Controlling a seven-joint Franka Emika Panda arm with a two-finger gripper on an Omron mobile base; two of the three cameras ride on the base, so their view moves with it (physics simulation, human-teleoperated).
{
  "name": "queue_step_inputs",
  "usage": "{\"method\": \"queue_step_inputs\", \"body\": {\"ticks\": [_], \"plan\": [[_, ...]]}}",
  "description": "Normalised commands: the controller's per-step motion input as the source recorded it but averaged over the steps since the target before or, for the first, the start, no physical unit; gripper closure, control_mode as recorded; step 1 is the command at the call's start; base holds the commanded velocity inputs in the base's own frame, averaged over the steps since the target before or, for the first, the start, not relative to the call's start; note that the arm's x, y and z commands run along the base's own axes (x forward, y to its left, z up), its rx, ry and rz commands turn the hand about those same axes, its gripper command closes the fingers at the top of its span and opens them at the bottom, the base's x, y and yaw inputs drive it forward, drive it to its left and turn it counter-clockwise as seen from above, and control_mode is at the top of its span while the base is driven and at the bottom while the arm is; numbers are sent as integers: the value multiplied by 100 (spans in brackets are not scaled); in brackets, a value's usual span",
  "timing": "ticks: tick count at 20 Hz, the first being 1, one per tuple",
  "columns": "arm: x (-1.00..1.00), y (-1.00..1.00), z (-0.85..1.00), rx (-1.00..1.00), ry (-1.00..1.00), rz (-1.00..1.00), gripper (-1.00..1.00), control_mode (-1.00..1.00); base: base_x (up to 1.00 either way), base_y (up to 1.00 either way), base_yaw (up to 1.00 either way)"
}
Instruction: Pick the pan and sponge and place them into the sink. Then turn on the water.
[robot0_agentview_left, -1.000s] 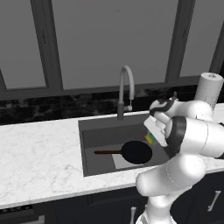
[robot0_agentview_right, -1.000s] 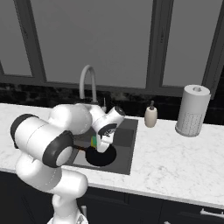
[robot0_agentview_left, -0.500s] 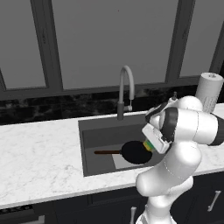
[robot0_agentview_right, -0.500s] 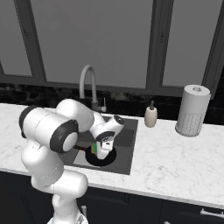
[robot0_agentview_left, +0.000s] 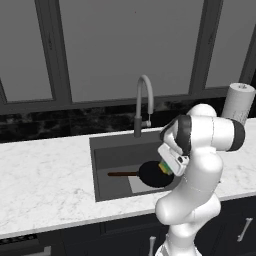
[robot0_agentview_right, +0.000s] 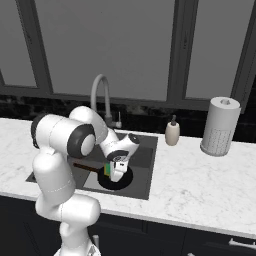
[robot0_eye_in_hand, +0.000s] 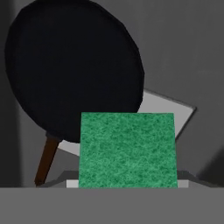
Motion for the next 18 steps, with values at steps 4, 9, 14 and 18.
{"method": "queue_step_inputs", "body": {"ticks": [4, 9, 14, 18], "plan": [[16, -1, -39, 0, 0, 0, 100, -100, 0, 0, 0], [15, 0, -41, 0, 0, 0, 100, -100, 0, 0, 0], [18, -1, -37, 0, 0, 0, 100, -100, 0, 0, 0], [15, -3, -33, 1, 0, 0, 100, -100, 0, 0, 0]]}}
